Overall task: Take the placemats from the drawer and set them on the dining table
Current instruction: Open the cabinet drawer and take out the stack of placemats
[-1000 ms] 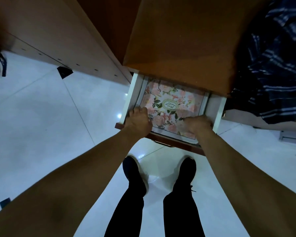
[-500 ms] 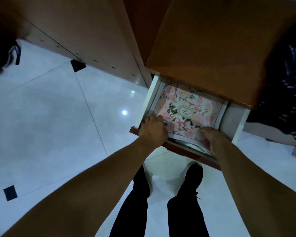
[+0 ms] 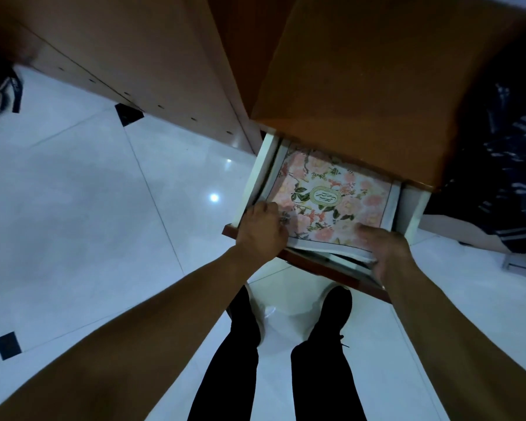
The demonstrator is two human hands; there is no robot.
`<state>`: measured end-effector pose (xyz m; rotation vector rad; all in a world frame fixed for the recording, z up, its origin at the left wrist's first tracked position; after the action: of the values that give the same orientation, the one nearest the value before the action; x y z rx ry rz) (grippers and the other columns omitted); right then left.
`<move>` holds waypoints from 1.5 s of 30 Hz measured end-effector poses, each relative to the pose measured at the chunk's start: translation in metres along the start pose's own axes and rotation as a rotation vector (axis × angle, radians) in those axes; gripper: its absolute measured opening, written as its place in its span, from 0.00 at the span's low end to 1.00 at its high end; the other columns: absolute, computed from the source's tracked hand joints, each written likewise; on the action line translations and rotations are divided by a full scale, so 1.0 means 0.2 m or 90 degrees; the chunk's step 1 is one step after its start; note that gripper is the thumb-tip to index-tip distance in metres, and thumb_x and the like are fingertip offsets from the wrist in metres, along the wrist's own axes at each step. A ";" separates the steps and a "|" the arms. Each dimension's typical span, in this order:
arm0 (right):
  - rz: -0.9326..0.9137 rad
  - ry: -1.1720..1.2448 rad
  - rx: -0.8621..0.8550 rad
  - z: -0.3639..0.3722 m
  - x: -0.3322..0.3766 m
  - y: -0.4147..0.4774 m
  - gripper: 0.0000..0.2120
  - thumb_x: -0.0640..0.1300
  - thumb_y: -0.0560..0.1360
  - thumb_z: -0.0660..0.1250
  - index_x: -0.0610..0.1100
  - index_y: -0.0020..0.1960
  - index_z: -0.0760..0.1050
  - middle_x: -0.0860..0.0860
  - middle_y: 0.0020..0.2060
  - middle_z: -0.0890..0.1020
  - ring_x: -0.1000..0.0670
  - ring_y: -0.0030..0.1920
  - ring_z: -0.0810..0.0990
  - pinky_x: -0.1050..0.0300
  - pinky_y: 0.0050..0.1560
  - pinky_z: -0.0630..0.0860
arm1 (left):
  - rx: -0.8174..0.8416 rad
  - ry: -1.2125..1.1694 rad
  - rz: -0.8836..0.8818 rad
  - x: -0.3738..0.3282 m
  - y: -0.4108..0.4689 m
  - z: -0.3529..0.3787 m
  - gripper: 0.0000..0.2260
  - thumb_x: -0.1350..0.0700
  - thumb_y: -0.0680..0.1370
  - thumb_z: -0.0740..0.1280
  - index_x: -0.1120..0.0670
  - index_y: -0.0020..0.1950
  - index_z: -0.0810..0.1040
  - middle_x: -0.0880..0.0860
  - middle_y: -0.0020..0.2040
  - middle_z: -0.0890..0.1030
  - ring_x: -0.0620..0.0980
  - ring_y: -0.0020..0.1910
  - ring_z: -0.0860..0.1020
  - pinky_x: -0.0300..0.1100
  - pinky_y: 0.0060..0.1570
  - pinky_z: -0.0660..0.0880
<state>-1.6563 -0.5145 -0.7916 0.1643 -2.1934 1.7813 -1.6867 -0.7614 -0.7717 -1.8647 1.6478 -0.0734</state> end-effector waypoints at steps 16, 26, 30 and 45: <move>0.005 0.335 0.059 -0.23 0.03 -0.47 0.04 0.39 0.74 0.71 0.43 0.49 0.81 0.46 0.44 0.86 0.48 0.40 0.84 0.60 0.30 0.78 | 0.308 -0.278 -0.307 0.05 -0.02 -0.05 0.29 0.32 0.66 0.73 0.52 0.55 0.79 0.52 0.48 0.83 0.49 0.42 0.83 0.41 0.37 0.77; -0.073 0.114 -0.107 -0.48 -0.10 -0.35 0.11 0.45 0.74 0.71 0.37 0.48 0.80 0.44 0.40 0.82 0.39 0.43 0.84 0.39 0.46 0.82 | 0.135 -0.129 -0.419 0.14 -0.27 -0.06 0.23 0.44 0.70 0.67 0.61 0.54 0.77 0.60 0.49 0.81 0.57 0.48 0.80 0.43 0.49 0.74; -0.153 0.032 -0.153 -0.53 -0.05 -0.38 0.11 0.45 0.76 0.68 0.35 0.47 0.79 0.47 0.34 0.79 0.49 0.33 0.78 0.60 0.33 0.73 | 0.119 -0.251 -0.402 0.01 -0.32 -0.06 0.14 0.53 0.76 0.70 0.59 0.54 0.70 0.53 0.41 0.69 0.48 0.39 0.73 0.40 0.45 0.69; -0.426 -0.194 -0.068 -0.48 0.26 -1.65 0.10 0.47 0.79 0.65 0.40 0.48 0.74 0.49 0.37 0.79 0.52 0.37 0.78 0.58 0.31 0.69 | -0.322 -0.496 -0.408 -0.14 -1.70 -1.06 0.11 0.45 0.75 0.70 0.50 0.50 0.76 0.48 0.42 0.81 0.47 0.39 0.80 0.45 0.33 0.79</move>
<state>-1.5965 -0.4887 -0.4503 1.0649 -2.0561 1.3170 -1.4901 -0.8211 -0.4270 -2.3011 0.5328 0.7643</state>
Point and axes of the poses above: each hand's wrist, its own y-axis towards the middle knuckle, its own z-axis out of the palm, x = y × z, the point moved 10 cm from there along y, towards the middle knuckle
